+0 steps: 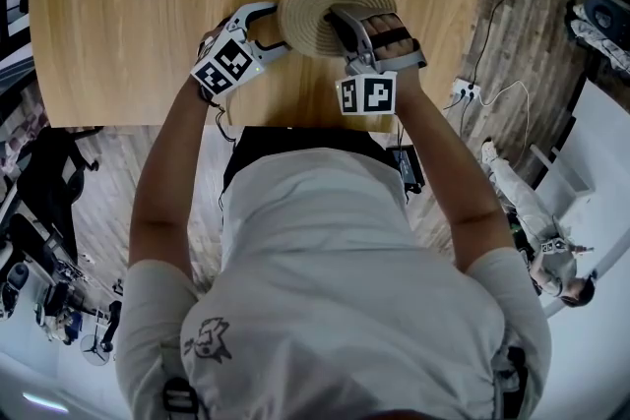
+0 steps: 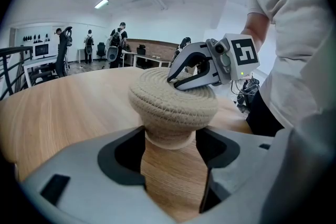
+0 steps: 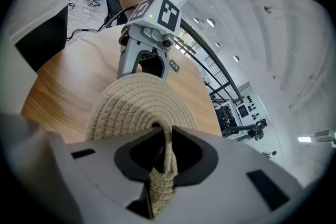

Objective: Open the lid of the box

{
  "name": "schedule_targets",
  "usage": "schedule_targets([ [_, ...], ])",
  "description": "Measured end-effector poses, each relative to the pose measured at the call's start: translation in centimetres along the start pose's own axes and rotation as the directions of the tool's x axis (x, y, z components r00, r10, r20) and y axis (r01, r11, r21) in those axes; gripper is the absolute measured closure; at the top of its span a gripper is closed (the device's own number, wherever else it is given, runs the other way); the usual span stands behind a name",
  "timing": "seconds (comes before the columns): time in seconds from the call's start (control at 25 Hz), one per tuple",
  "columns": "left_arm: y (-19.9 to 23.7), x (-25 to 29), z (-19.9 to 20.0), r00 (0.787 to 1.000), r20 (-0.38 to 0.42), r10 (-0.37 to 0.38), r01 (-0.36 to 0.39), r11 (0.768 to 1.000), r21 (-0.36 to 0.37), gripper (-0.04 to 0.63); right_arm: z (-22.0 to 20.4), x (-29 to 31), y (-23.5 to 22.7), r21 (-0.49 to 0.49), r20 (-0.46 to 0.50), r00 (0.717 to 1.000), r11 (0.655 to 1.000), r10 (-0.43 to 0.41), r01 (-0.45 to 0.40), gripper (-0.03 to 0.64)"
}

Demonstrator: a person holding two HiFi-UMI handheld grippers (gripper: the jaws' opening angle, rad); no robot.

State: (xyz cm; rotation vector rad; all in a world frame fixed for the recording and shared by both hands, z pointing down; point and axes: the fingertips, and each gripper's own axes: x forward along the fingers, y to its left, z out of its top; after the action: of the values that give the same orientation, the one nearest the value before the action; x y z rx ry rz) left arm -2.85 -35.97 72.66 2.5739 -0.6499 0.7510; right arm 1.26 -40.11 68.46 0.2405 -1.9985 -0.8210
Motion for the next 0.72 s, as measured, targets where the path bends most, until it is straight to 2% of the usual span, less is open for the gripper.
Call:
schedule_targets([
  [0.4, 0.0, 0.0, 0.1, 1.000, -0.019, 0.008, -0.009, 1.000, -0.005, 0.288, 0.3, -1.0, -0.6, 0.013, 0.016, 0.999, 1.000, -0.028, 0.028, 0.574],
  [0.72, -0.4, -1.4, 1.1, 0.999, 0.038, 0.030, -0.028, 0.998, -0.061, 0.287, 1.2, -3.3, -2.7, 0.132, 0.048, 0.994, 0.987, -0.101, 0.093, 0.580],
])
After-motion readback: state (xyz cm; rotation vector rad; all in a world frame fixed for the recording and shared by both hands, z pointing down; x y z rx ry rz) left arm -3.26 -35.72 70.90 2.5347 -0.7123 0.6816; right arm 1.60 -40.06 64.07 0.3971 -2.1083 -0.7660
